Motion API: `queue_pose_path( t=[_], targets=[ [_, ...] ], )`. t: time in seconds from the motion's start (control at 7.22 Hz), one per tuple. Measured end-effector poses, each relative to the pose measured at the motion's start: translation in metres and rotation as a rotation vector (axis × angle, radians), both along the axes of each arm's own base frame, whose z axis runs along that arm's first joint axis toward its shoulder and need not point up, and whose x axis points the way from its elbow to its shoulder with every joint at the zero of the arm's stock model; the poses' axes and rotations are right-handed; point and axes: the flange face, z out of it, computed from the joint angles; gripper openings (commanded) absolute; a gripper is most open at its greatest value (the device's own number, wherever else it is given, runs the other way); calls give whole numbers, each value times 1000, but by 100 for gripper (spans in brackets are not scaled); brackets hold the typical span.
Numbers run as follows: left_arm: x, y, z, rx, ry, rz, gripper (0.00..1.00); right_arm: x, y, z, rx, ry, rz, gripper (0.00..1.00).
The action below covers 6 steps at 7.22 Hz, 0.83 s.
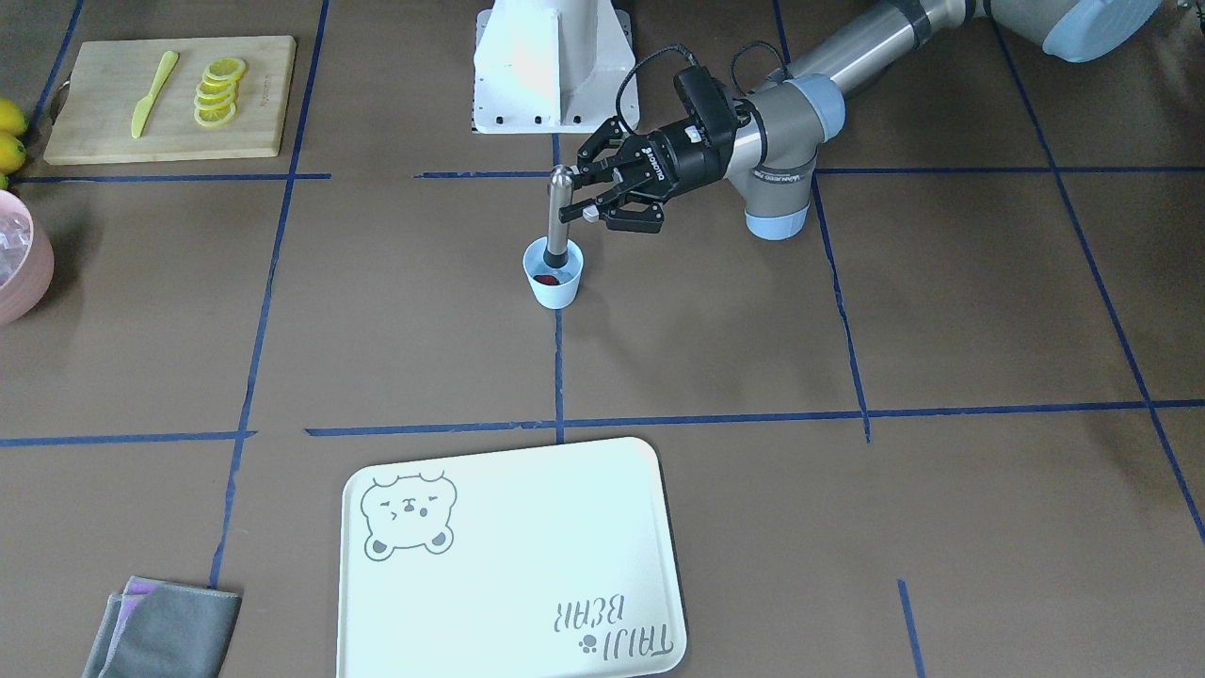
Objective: Mash ice and strawberries in cup
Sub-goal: 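Press the muddler down into the cup with the left gripper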
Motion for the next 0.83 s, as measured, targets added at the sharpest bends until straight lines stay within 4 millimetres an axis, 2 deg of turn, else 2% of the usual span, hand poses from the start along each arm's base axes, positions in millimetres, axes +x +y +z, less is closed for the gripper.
queue_pose_path(
  t=[0.42,0.83],
  targets=[
    [5,2,6,-2,-15,0,0,0,0,0,0,0,0,99],
    [17,2,23,-22,-54,-1,0,0,2,2,-5,0,-1,99]
  ],
)
